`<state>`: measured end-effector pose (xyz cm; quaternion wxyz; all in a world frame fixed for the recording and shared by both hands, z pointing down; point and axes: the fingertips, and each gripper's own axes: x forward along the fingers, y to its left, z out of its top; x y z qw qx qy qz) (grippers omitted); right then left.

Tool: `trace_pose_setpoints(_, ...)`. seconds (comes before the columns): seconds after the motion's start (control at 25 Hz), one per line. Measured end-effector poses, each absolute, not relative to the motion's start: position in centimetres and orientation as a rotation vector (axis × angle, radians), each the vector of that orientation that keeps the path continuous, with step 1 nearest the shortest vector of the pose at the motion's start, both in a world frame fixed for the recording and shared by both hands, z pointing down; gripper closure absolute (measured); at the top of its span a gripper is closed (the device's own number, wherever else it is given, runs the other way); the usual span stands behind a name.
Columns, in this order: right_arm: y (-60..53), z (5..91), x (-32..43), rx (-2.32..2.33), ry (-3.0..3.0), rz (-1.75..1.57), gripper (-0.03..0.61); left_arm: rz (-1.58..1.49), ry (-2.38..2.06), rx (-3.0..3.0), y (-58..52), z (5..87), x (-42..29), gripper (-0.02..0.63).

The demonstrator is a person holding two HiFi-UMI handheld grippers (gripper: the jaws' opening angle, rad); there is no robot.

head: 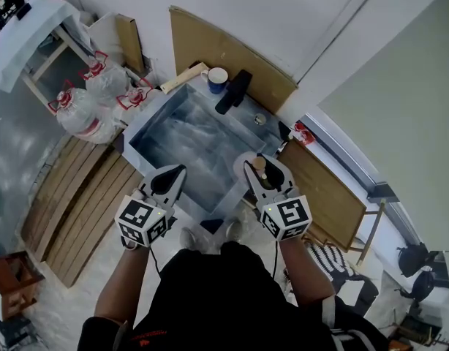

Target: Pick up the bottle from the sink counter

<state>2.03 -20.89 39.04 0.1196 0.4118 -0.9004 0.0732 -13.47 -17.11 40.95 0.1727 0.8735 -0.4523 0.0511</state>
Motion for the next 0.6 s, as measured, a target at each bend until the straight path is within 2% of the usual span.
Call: trace_pose_setpoints(0.6, -20.77, 39.72, 2.67, 1.208, -2.61, 0.224, 0.437, 0.134, -1.278, 2.473, -17.39, 40.96, -13.06, 0.592)
